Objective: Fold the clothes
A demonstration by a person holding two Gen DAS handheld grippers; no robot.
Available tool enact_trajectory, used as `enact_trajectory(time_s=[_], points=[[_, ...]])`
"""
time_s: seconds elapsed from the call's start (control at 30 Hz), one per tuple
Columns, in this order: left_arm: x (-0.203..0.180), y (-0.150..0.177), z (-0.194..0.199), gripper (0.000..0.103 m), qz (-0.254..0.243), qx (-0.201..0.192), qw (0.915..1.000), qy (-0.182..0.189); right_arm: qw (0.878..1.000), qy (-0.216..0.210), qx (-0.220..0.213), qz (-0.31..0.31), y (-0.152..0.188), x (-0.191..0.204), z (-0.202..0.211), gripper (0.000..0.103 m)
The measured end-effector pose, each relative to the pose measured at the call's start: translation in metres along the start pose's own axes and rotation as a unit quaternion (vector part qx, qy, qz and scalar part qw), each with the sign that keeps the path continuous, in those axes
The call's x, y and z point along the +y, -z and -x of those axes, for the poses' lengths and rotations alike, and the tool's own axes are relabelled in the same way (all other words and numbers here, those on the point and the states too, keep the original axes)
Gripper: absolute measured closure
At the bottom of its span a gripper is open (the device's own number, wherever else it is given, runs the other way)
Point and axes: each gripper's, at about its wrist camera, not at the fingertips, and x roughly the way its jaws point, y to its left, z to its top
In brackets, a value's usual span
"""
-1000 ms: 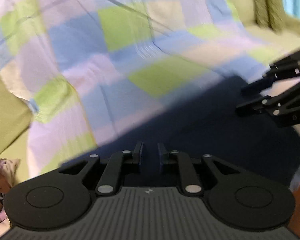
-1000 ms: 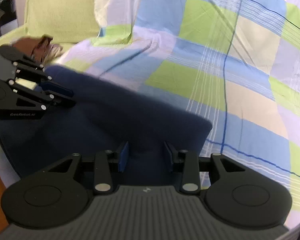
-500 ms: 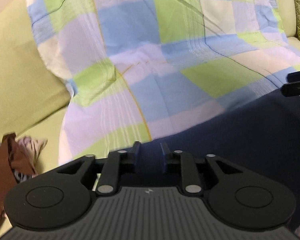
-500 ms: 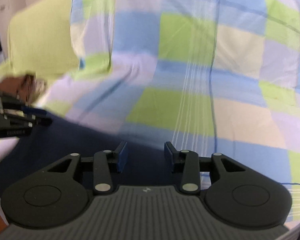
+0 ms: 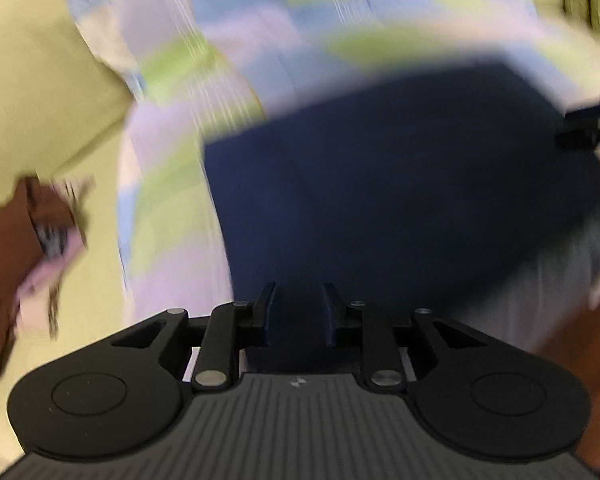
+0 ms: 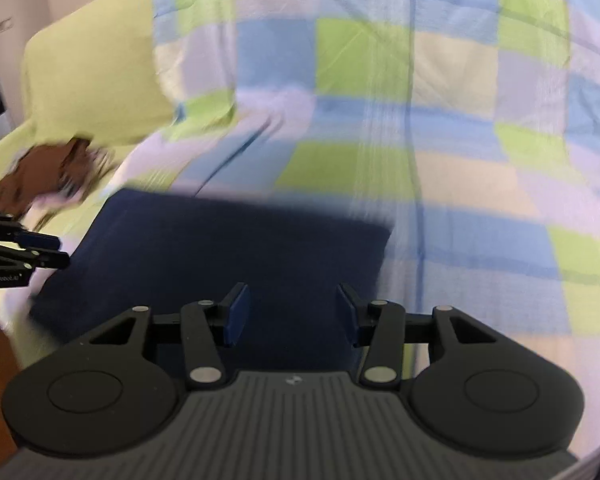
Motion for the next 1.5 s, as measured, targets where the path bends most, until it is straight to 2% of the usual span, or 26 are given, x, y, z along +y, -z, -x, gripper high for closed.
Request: enact_trajectory(time_s=[0.07,0.2,0.27,0.3,0.33,0.43,0.5,0.53,0.57,0.6,0.7,0.77,0.8,0.83,0.87,0.97,1.1,1.17,1.3,1.37,1.43,1.47,1.5], points=[[-0.009,0.014,0.011,0.075,-0.034,-0.008,0.9992,-0.020,0.999,0.013,0.017,0.036,0.014,0.011,0.002,0.060],[-0.017,0.023,0.029,0.073,-0.133,-0.035,0.9901,-0.028,0.995,0.009,-0.003,0.097,0.019,0.028,0.029,0.060],[-0.023,0.029,0.024,0.072,-0.221,-0.041,0.9734,-0.045,0.989,0.013,-0.001,0.150,0.026,0.037,0.034,0.060],[-0.025,0.031,0.020,0.072,-0.251,-0.041,0.9657,-0.053,0.981,0.023,0.002,0.193,0.033,0.044,0.035,0.060],[-0.028,0.034,0.013,0.072,-0.299,-0.039,0.9515,-0.061,0.974,0.030,0.003,0.224,0.037,0.047,0.035,0.060],[-0.033,0.042,0.005,0.072,-0.375,-0.037,0.9242,-0.061,0.952,0.049,0.006,0.301,0.046,0.056,0.036,0.060],[-0.035,0.047,0.003,0.074,-0.421,-0.044,0.9042,-0.060,0.933,0.063,0.007,0.355,0.052,0.059,0.036,0.061],[-0.036,0.049,0.002,0.079,-0.438,-0.047,0.8959,-0.059,0.926,0.068,0.007,0.371,0.053,0.060,0.036,0.062],[-0.035,0.049,0.003,0.089,-0.439,-0.047,0.8954,-0.056,0.915,0.073,0.010,0.396,0.056,0.061,0.035,0.064],[-0.035,0.049,0.004,0.093,-0.439,-0.047,0.8958,-0.053,0.905,0.077,0.011,0.418,0.058,0.062,0.035,0.065],[-0.033,0.049,0.007,0.102,-0.428,-0.047,0.9013,-0.045,0.890,0.076,0.015,0.448,0.064,0.064,0.034,0.066],[-0.031,0.049,0.010,0.103,-0.419,-0.049,0.9056,-0.040,0.878,0.075,0.013,0.473,0.069,0.065,0.035,0.069],[-0.031,0.049,0.011,0.103,-0.419,-0.048,0.9061,-0.039,0.875,0.075,0.011,0.479,0.072,0.066,0.034,0.080],[-0.030,0.050,0.013,0.103,-0.419,-0.047,0.9061,-0.035,0.875,0.073,0.010,0.479,0.072,0.066,0.034,0.097],[-0.030,0.050,0.014,0.103,-0.419,-0.046,0.9060,-0.033,0.875,0.069,0.006,0.479,0.070,0.066,0.034,0.101],[-0.028,0.049,0.022,0.103,-0.417,-0.045,0.9074,-0.020,0.877,0.067,-0.006,0.475,0.066,0.063,0.040,0.102],[-0.036,0.054,0.034,0.103,-0.427,-0.045,0.9031,-0.005,0.878,0.064,-0.012,0.474,0.068,0.058,0.053,0.102],[-0.039,0.059,0.034,0.103,-0.432,-0.043,0.9006,-0.005,0.878,0.064,-0.008,0.475,0.071,0.055,0.056,0.102],[-0.039,0.063,0.021,0.103,-0.426,-0.038,0.9037,-0.017,0.874,0.061,0.008,0.482,0.075,0.051,0.036,0.102],[-0.038,0.065,0.018,0.103,-0.435,-0.038,0.8991,-0.030,0.871,0.057,0.019,0.488,0.080,0.053,0.024,0.099],[-0.035,0.068,0.021,0.103,-0.445,-0.024,0.8945,-0.036,0.866,0.055,0.029,0.496,0.081,0.057,0.021,0.091],[-0.033,0.070,0.022,0.103,-0.448,-0.018,0.8929,-0.037,0.871,0.050,0.030,0.489,0.078,0.059,0.025,0.088],[-0.032,0.071,0.026,0.103,-0.454,-0.017,0.8899,-0.039,0.875,0.045,0.031,0.481,0.075,0.061,0.029,0.080]])
